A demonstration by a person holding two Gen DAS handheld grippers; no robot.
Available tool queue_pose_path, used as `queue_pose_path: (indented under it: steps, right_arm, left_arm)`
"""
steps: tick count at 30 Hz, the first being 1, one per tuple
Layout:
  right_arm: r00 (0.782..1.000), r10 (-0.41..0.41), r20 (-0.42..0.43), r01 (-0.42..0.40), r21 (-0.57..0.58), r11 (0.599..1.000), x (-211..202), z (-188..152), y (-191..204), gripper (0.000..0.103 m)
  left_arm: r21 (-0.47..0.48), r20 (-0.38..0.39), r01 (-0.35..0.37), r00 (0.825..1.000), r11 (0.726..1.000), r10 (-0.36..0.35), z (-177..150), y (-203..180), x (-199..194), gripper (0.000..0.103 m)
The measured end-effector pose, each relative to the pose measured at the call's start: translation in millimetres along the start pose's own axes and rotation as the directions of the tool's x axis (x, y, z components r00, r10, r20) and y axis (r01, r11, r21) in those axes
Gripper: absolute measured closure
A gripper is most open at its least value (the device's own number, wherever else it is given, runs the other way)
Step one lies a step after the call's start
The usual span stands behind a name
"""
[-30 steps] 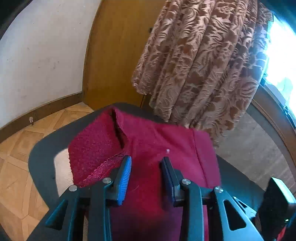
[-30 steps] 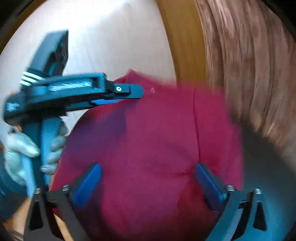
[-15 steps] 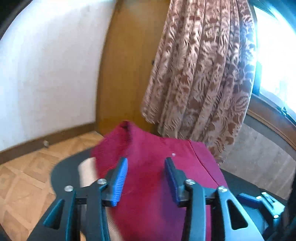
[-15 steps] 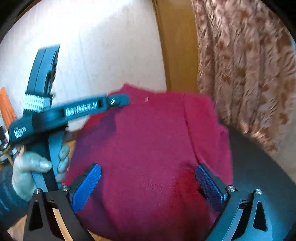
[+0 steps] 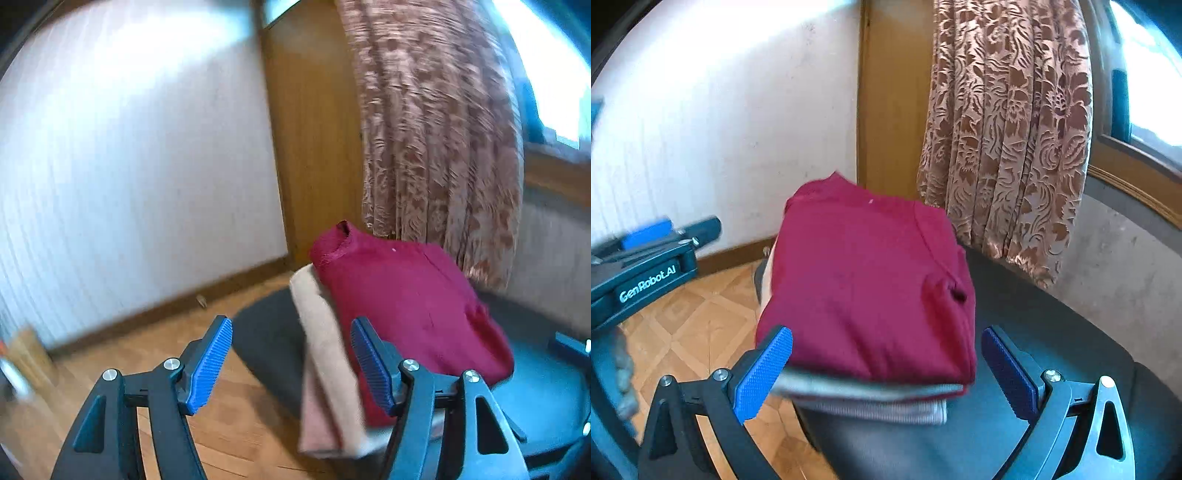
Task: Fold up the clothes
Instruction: 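Open both grippers and withdraw them from the stacked clothes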
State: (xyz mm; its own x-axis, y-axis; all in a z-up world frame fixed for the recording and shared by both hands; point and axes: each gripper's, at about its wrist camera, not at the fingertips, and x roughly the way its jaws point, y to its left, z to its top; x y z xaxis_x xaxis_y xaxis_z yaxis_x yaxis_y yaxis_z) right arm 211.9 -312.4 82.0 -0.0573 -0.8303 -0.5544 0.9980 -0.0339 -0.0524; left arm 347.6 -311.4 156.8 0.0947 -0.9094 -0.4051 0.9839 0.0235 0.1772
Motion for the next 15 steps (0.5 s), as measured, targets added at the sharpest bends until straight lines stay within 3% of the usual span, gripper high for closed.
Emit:
queue_pose_path:
  steps: [3,7,10,15]
  right_arm:
    - [1.0,0.017,-0.013,-0.017,0.001,1.0,-9,-11,2,0.0]
    - [0.998,0.054,-0.037,-0.052,0.032,0.998,-28,-31,3,0.0]
    - [0.997,0.065,-0.036,-0.064,0.032,0.997,-42,-41,3,0.0]
    - [0.998,0.052,-0.02,-0.051,0.017,0.999,-60,-52,1,0.0]
  left_arm:
    - [0.002,0.033,0.002,0.999,1.0,-0.002,-5,4,-26,0.035]
    - [-0.077,-0.038,0.086,0.995,0.993,-0.089,-13,18,-32,0.035]
    - [-0.129,-0.09,0.153,0.982,0.98,-0.165,-20,21,-31,0.035]
    - [-0.145,-0.161,0.193,0.963,0.97,-0.216,-34,13,-26,0.035]
